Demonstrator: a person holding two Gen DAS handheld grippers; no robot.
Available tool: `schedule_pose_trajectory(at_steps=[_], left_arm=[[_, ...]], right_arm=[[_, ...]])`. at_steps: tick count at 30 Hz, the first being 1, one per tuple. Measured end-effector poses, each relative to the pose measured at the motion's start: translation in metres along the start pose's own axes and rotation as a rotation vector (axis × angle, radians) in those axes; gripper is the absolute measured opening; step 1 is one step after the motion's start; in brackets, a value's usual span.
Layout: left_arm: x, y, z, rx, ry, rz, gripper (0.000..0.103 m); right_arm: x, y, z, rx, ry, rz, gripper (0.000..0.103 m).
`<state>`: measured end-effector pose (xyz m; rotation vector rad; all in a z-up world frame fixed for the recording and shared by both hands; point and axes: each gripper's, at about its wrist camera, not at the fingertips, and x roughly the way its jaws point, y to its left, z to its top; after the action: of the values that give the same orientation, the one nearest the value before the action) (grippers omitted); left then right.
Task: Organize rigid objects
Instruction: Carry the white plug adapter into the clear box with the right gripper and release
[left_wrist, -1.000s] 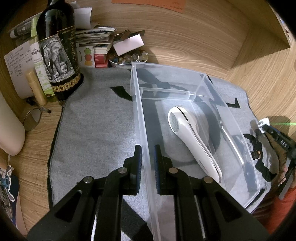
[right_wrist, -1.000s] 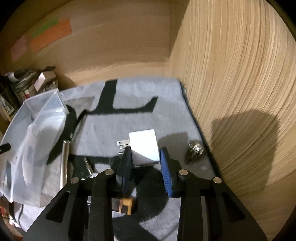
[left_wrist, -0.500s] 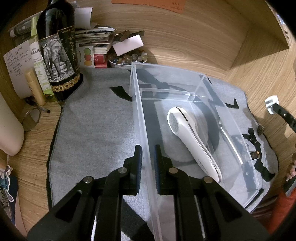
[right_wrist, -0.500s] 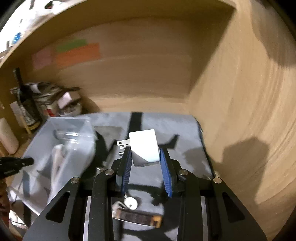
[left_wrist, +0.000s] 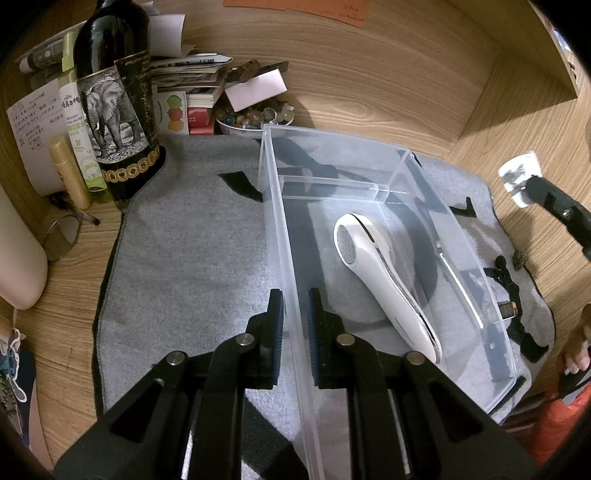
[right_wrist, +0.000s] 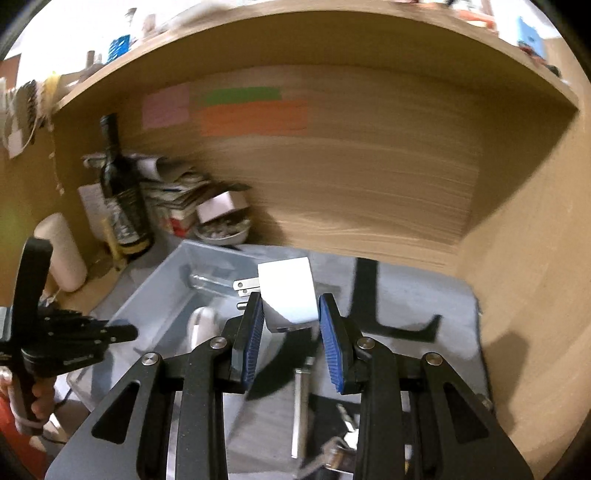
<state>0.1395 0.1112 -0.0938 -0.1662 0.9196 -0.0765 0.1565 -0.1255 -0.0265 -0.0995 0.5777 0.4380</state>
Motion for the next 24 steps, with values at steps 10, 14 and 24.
schedule_pose_trajectory(at_steps=[10, 14, 24], left_arm=[[0.0, 0.0, 0.0, -0.001, -0.002, -0.006, 0.012], [0.0, 0.0, 0.0, -0.001, -0.001, -0.005, 0.012], [-0.001, 0.0, 0.0, 0.001, -0.002, -0.007, 0.012]], right_arm=[[0.033, 0.031, -0.011, -0.088, 0.118, 0.058, 0.028], [0.049, 0.04, -0.019, -0.117, 0.186, 0.068, 0.028], [0.064, 0.054, -0.025, -0.164, 0.264, 0.084, 0.028]])
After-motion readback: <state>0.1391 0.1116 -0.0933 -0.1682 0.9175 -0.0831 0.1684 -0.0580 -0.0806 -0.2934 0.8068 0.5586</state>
